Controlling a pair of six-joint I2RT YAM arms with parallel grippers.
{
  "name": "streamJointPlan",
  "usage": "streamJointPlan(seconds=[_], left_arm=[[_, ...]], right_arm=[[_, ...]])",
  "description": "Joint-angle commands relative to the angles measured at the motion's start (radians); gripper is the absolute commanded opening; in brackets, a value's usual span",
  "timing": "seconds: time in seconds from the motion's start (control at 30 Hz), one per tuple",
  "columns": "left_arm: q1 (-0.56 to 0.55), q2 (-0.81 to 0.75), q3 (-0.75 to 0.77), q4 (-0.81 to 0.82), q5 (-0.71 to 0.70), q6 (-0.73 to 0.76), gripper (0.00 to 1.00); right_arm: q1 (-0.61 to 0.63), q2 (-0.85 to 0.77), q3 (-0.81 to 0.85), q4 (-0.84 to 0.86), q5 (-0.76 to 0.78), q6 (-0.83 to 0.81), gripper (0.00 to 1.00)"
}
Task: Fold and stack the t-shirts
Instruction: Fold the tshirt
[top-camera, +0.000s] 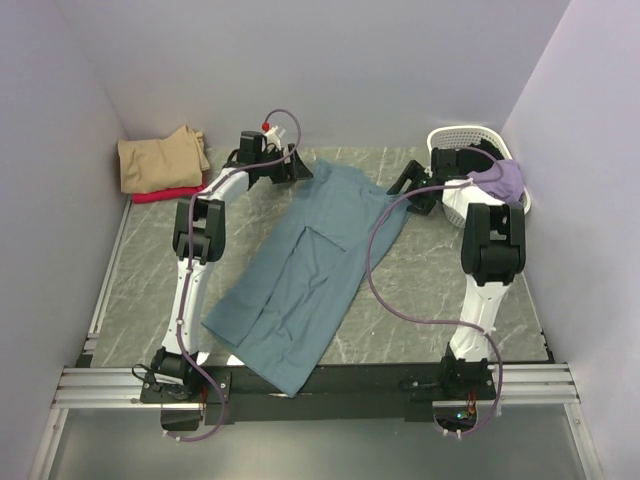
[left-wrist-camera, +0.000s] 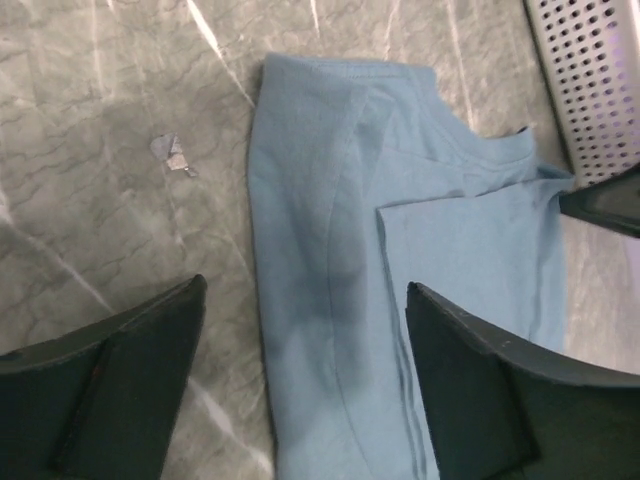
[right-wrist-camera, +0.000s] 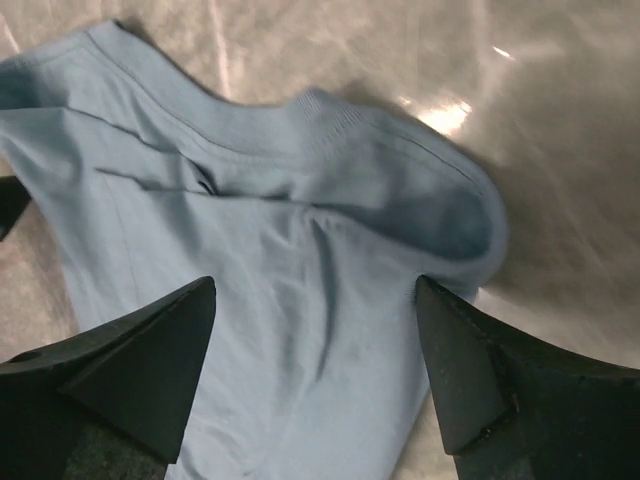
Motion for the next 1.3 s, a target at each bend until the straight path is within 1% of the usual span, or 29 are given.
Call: streamJointPlan(seconds=[0.0, 0.03, 0.1, 0.13, 0.2, 0.23, 0.3, 0.4, 0.47, 0.53, 0.57, 0.63, 0.67, 0.7, 0.73, 0.77, 0.8, 0.83, 0.9, 0.97, 1.0, 1.07, 1.1, 1.13, 1.17, 1.2, 1.23, 1.27], left_arm=[[-0.004, 0.067, 0.014, -0.006, 0.038, -0.056, 0.72], [-0.004, 0.07, 0.003, 0.0, 0.039, -0.062, 0.6], [-0.007, 0.076, -0.007, 0.011, 0.039, -0.075, 0.51], [-0.009, 0.079, -0.007, 0.013, 0.039, -0.078, 0.42], [-0.016, 0.087, 0.002, 0.003, 0.027, -0.082, 0.31], [-0.019, 0.088, 0.006, 0.002, 0.025, -0.084, 0.16], [-0.025, 0.085, 0.006, -0.006, 0.004, -0.091, 0.02], [-0.026, 0.047, -0.058, 0.023, -0.045, -0.113, 0.01], [-0.026, 0.009, -0.128, 0.046, -0.07, -0.121, 0.01], [-0.026, -0.016, -0.184, 0.051, -0.12, -0.137, 0.01], [-0.026, -0.037, -0.201, 0.049, -0.143, -0.144, 0.01], [-0.024, -0.068, -0.274, 0.068, -0.211, -0.165, 0.01], [-0.022, -0.111, -0.311, 0.088, -0.234, -0.177, 0.01], [-0.018, -0.134, -0.389, 0.132, -0.255, -0.206, 0.01], [-0.015, -0.157, -0.43, 0.16, -0.29, -0.222, 0.01], [-0.009, -0.203, -0.467, 0.177, -0.306, -0.237, 0.01], [0.003, -0.228, -0.542, 0.206, -0.329, -0.272, 0.01], [0.011, -0.251, -0.584, 0.223, -0.364, -0.292, 0.01], [0.04, -0.318, -0.697, 0.259, -0.383, -0.348, 0.01], [0.056, -0.375, -0.759, 0.283, -0.419, -0.372, 0.01], [0.066, -0.395, -0.809, 0.287, -0.429, -0.377, 0.01], [0.07, -0.452, -0.849, 0.287, -0.474, -0.375, 0.01], [0.07, -0.469, -0.883, 0.289, -0.485, -0.371, 0.01], [0.07, -0.502, -0.899, 0.299, -0.493, -0.366, 0.01], [0.07, -0.512, -0.908, 0.319, -0.487, -0.346, 0.01], [0.071, -0.519, -0.903, 0.325, -0.478, -0.335, 0.05], [0.071, -0.518, -0.891, 0.329, -0.466, -0.323, 0.12], [0.071, -0.513, -0.873, 0.315, -0.455, -0.303, 0.26]], right_arm=[[0.004, 0.083, 0.08, -0.064, -0.011, 0.0, 0.86], [0.004, 0.104, 0.092, -0.074, -0.009, -0.002, 0.83], [0.006, 0.118, 0.129, -0.088, -0.004, -0.01, 0.81], [0.03, 0.131, 0.138, -0.091, -0.008, -0.008, 0.81], [0.035, 0.151, 0.192, -0.114, -0.011, -0.011, 0.81], [0.041, 0.173, 0.212, -0.134, -0.009, -0.014, 0.81], [0.05, 0.197, 0.276, -0.156, -0.011, -0.017, 0.79], [0.063, 0.252, 0.386, -0.208, -0.012, -0.028, 0.72], [0.069, 0.296, 0.474, -0.252, -0.014, -0.031, 0.66], [0.076, 0.338, 0.526, -0.287, -0.018, -0.036, 0.59], [0.079, 0.353, 0.583, -0.3, -0.023, -0.036, 0.59], [0.084, 0.405, 0.646, -0.338, -0.031, -0.037, 0.59], [0.086, 0.424, 0.711, -0.352, -0.032, -0.042, 0.59], [0.09, 0.445, 0.75, -0.366, -0.037, -0.042, 0.6], [0.09, 0.486, 0.788, -0.402, -0.04, -0.043, 0.62], [0.095, 0.508, 0.86, -0.418, -0.041, -0.048, 0.62], [0.098, 0.542, 0.891, -0.438, -0.046, -0.05, 0.63], [0.098, 0.556, 0.917, -0.444, -0.053, -0.048, 0.64], [0.099, 0.577, 0.951, -0.432, -0.073, -0.04, 0.65], [0.102, 0.586, 0.951, -0.416, -0.113, -0.037, 0.68], [0.103, 0.588, 0.945, -0.389, -0.133, -0.037, 0.74], [0.107, 0.577, 0.901, -0.337, -0.2, -0.037, 0.79], [0.107, 0.55, 0.87, -0.261, -0.225, -0.034, 0.83], [0.107, 0.534, 0.814, -0.23, -0.245, -0.025, 0.85], [0.106, 0.521, 0.798, -0.214, -0.254, -0.016, 0.87], [0.106, 0.481, 0.783, -0.187, -0.261, -0.019, 0.9], [0.106, 0.459, 0.739, -0.164, -0.256, -0.025, 0.92], [0.104, 0.433, 0.714, -0.145, -0.241, -0.039, 0.96]])
